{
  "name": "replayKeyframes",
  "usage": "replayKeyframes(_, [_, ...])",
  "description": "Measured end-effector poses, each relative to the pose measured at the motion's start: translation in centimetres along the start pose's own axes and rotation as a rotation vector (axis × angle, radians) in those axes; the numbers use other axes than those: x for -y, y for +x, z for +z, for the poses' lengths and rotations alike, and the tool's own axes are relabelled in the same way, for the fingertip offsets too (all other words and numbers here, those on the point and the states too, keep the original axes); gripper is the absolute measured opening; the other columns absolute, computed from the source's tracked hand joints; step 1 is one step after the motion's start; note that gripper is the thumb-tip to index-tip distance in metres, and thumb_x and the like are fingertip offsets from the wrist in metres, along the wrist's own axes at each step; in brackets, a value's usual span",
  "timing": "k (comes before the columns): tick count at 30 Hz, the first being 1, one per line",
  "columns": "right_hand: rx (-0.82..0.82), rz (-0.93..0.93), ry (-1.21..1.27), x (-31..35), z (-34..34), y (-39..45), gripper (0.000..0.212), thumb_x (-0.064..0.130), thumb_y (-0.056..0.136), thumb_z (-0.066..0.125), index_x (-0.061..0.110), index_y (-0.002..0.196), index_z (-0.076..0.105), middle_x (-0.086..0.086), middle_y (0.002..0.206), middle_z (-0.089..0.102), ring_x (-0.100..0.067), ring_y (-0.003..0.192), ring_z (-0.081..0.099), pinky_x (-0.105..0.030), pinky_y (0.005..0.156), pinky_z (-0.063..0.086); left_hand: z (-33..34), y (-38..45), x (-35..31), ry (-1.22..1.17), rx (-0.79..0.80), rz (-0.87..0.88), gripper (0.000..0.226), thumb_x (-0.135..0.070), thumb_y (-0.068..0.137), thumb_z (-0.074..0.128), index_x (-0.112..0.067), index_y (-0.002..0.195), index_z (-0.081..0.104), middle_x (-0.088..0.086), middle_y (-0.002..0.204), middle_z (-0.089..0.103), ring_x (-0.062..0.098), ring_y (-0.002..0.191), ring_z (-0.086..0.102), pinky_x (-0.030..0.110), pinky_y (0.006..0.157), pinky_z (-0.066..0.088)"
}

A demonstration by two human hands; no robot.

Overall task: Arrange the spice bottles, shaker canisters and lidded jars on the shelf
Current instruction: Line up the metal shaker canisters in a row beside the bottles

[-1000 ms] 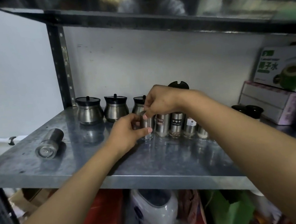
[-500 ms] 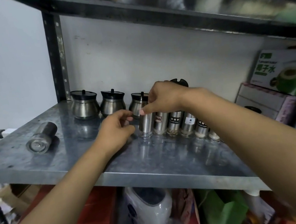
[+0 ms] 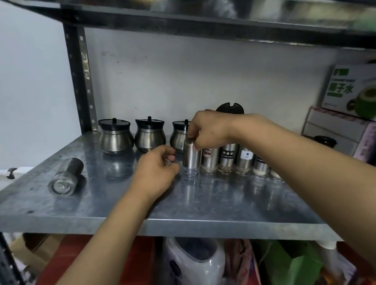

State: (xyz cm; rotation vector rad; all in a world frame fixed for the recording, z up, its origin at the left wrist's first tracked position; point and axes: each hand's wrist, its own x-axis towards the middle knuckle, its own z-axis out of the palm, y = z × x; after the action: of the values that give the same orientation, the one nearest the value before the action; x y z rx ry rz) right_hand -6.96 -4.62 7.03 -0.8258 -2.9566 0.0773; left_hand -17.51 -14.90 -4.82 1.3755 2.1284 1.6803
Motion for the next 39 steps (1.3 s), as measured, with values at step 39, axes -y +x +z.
replayKeyframes(39, [-0.019, -0.029, 0.180, -0.28, 0.57, 0.08, 0.045, 0.022, 0.077, 0.077, 0.016, 0.121, 0.067, 0.001, 0.120, 0.066, -0.017, 0.110, 0.062, -0.032, 0.098, 0.051, -0.11, -0.18, -0.10, 0.186, -0.108, 0.051, 0.023, -0.009, 0.076, 0.062, -0.015, 0.098, 0.066, -0.003, 0.085, 0.066, 0.014, 0.080, 0.063, 0.036, 0.079, 0.054])
